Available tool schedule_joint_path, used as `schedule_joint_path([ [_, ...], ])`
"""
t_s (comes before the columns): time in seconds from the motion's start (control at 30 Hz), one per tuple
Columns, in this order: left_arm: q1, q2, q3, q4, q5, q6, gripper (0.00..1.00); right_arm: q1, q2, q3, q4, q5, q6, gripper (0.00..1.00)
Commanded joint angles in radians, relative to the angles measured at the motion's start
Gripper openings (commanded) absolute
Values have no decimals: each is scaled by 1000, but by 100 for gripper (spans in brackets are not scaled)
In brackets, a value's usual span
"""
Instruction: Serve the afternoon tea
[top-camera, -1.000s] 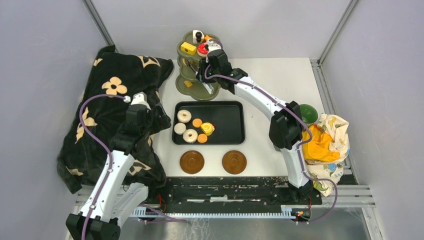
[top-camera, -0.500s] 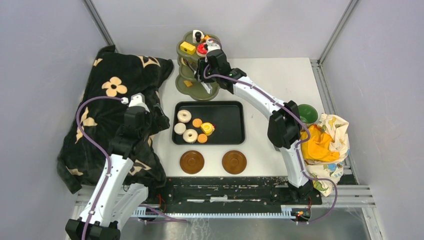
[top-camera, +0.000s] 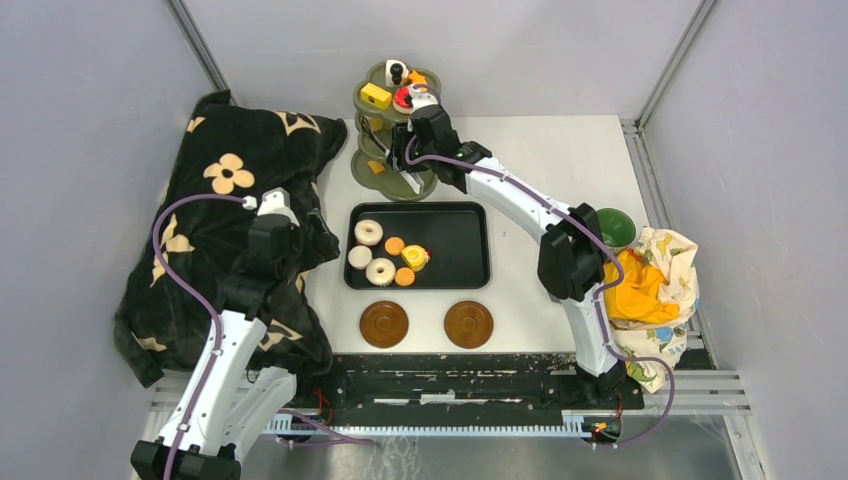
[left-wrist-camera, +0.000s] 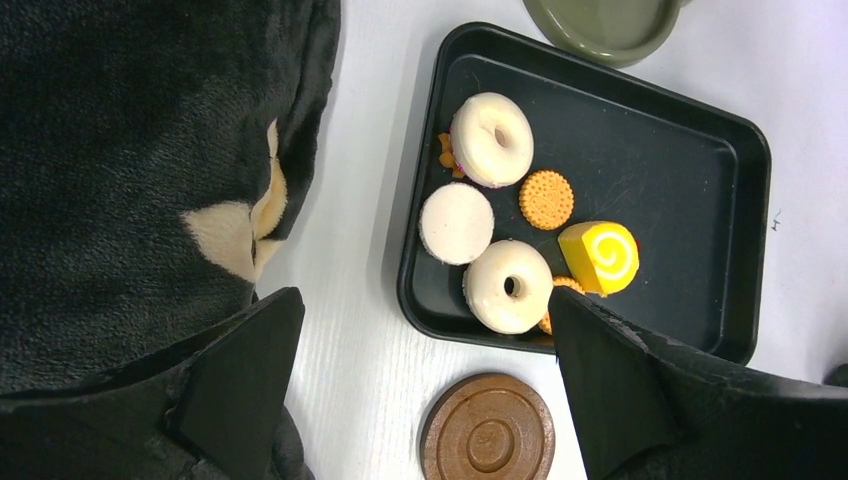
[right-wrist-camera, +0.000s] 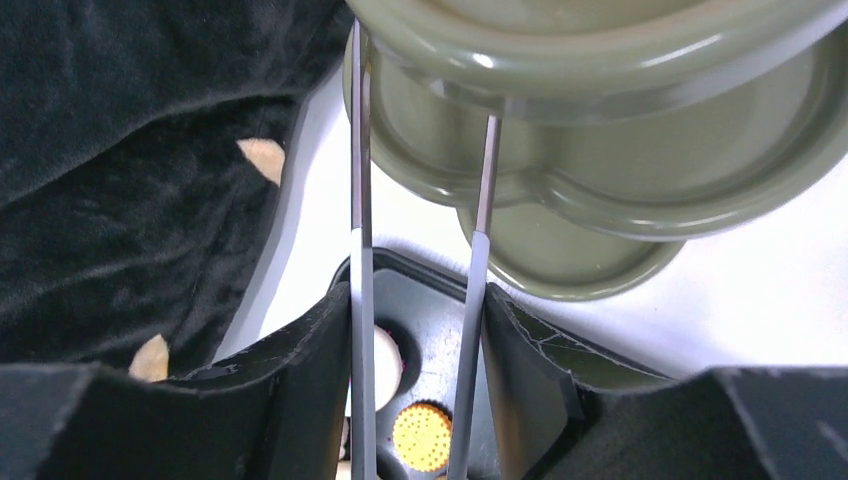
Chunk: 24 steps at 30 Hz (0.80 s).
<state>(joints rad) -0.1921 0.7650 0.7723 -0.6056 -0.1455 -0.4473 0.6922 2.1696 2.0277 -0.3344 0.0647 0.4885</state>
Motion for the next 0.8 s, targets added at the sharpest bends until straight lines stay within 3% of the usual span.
schedule_joint_path([
  [0.0,-1,-20,-1,21,24,12,99,9,-120,-41,88,13,-11,53],
  [0.37,-1,-8,2,39,69,-1,99,45,-296,-254,119,8,-16,54],
  [0.57,-1,-10,3,43,87,-7,99,86,-476,-500,189,-5,-9,53],
  [0.77,-1,-6,-18,66,112,-23,99,164,-661,-672,118,38,-34,53],
])
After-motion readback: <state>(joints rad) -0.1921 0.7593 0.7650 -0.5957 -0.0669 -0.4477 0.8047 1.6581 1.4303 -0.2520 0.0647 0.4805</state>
